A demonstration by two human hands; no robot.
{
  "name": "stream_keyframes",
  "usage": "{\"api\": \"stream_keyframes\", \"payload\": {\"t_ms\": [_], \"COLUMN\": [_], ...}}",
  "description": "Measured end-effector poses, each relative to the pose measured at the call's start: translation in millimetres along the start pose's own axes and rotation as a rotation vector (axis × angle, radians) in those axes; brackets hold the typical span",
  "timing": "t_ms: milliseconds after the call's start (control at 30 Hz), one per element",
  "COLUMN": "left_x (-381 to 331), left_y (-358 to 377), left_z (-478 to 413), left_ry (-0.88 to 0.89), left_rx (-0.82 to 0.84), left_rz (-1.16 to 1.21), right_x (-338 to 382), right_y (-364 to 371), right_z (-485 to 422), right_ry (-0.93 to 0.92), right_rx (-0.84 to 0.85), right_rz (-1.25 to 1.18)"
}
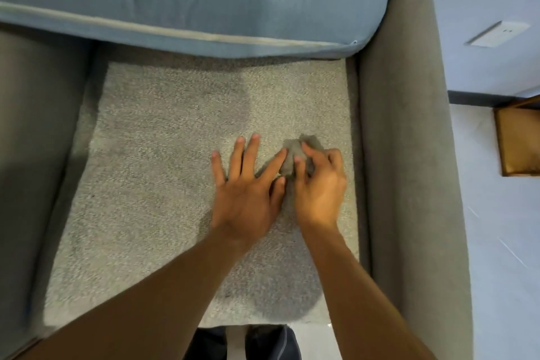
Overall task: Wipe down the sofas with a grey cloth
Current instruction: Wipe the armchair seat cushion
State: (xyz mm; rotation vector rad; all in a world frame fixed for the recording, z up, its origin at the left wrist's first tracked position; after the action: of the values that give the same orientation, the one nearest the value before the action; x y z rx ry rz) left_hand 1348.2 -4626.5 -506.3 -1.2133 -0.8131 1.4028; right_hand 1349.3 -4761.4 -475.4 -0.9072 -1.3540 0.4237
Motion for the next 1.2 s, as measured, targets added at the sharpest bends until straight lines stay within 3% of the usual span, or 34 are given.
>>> {"api": "stream_keyframes", "payload": {"t_ms": [267,367,533,633,800,900,1067,1200], "left_x": [20,39,52,51,41,36,35,35], "left_y": [-15,-21,-22,-22,-29,-31,-26,-23], "left_z": [10,6,-11,-5,-5,-24,-59,-56], "left_ry": [0.078,0.084,0.033,0.016,-0.028,-0.030,0.037,0.020], "left_rx": [0.107,0.098,0.081,0.088,0.120,0.123,0.068,0.032], "left_rz": [-0.005,-0.037,-0.018,-0.041,-0.005,-0.010,-0.030,-0.051], "right_x": [-6,-5,0,0,7,12,9,14], "right_y": [-24,-19,8,10,-10,-6,16,24], "right_z": [101,65,-27,-10,57,18,-82,-62], "right_ry": [0.020,-0.060,-0.055,-0.036,-0.094,-0.131,-0.065,-0.075], "right_rx": [0.136,0.160,-0.003,-0.001,0.157,0.185,0.023,0.051], "right_rz": [0.107,0.184,0.205,0.194,0.212,0.224,0.218,0.196]}}
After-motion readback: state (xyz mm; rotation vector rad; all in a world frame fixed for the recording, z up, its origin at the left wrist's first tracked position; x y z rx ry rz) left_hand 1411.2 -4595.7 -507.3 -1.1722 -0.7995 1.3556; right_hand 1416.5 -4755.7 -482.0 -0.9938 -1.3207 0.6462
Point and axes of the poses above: each hand's wrist, its own z-axis away from the middle knuckle, its own y-axis out of the palm, x = y × z, the point moved 3 cm from there along -z, towards the middle knuckle, and after that the axes turned 8 degrees about -y, right-handed, at the moved point
